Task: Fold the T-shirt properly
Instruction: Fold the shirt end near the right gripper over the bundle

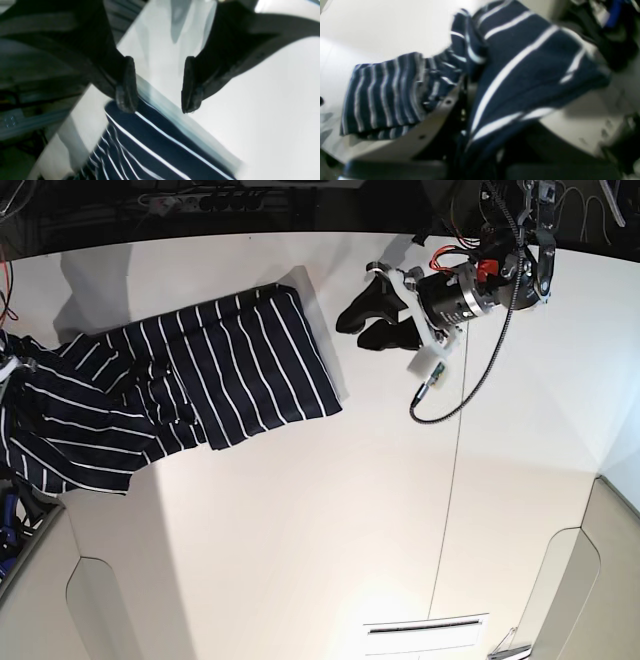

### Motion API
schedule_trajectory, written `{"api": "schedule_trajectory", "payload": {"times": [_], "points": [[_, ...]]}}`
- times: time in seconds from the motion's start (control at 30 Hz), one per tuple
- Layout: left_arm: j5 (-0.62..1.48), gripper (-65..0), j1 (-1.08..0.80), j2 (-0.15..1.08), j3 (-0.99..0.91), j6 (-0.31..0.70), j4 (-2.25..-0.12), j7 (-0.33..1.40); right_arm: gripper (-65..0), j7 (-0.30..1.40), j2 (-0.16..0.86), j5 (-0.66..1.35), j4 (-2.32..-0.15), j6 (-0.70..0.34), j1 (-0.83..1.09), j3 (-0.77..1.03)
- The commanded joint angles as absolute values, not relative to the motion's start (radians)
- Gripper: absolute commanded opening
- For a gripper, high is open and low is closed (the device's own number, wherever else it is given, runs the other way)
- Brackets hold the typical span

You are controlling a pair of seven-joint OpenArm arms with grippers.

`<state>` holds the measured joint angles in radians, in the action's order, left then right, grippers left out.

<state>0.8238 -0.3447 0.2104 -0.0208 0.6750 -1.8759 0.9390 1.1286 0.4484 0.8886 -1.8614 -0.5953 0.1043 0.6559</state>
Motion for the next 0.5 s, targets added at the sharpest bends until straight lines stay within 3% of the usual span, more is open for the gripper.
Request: {"api": "schedule_trajectory", "payload": {"times": [0.0, 0.3, 0.47], "points": [[0.848, -33.2, -0.341, 0.213, -0.01, 0.693, -1.887, 0.92, -65.0, 1.103, 0.444, 0.903, -1.911, -0.599, 0.092, 0.638], [0.846, -33.2, -0.341, 0.213, 0.121, 0.693, -1.865, 0.91, -65.0, 1.088, 0.248, 0.769, -2.045, -0.599, 0.094, 0.364], [0.843, -33.2, -0.341, 0.213, 0.126, 0.692, -1.865, 0.91, -65.0, 1.037, 0.185, 0.549, -2.031, -0.599, 0.095, 0.135]]}}
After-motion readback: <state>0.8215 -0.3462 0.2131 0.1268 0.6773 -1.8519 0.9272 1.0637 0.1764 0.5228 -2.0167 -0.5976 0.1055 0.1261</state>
